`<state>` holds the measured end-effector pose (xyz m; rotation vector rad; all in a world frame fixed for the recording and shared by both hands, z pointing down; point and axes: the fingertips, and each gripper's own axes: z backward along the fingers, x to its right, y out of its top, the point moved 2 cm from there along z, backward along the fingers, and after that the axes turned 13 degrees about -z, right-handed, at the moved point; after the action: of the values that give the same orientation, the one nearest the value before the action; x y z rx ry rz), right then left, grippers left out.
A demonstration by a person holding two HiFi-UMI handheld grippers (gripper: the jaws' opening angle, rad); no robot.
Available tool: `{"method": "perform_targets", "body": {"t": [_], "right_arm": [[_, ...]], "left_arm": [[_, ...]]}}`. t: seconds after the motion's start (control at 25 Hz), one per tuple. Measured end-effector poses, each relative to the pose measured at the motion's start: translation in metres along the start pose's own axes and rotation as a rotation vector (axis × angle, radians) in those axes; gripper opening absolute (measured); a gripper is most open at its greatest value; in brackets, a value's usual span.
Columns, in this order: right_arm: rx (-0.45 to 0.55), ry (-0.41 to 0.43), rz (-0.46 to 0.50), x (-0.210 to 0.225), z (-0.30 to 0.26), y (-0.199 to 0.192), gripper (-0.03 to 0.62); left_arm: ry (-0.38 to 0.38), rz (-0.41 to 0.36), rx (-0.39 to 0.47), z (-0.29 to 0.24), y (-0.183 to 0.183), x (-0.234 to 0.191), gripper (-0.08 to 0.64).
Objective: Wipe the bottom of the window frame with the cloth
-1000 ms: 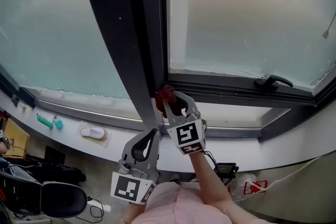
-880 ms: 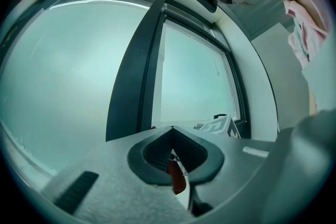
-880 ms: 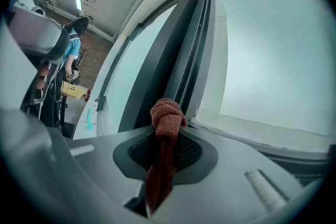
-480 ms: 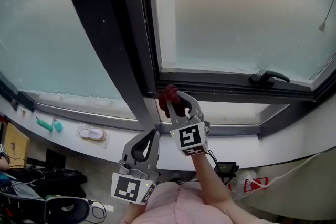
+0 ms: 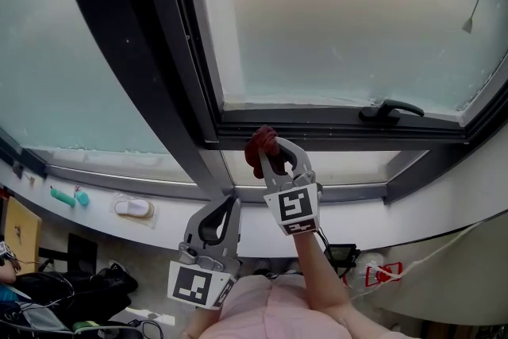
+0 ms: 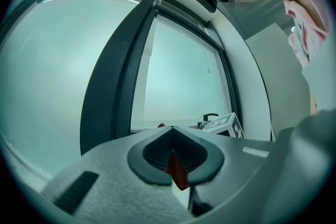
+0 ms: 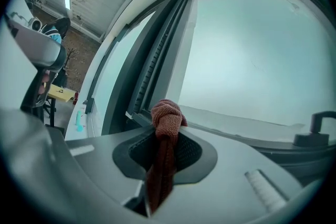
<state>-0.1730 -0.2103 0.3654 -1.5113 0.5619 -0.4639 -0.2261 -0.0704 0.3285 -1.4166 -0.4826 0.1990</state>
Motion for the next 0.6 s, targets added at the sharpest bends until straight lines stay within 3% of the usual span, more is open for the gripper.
{"method": "perform_targets", "body": {"t": [0.6], "right_arm": [[-0.013, -0.066, -0.046, 0.053, 0.034, -0.005, 0.064]], "left_arm": [[-0.067, 0.001, 0.017, -0.028, 0.011, 0.04, -0.002]]}}
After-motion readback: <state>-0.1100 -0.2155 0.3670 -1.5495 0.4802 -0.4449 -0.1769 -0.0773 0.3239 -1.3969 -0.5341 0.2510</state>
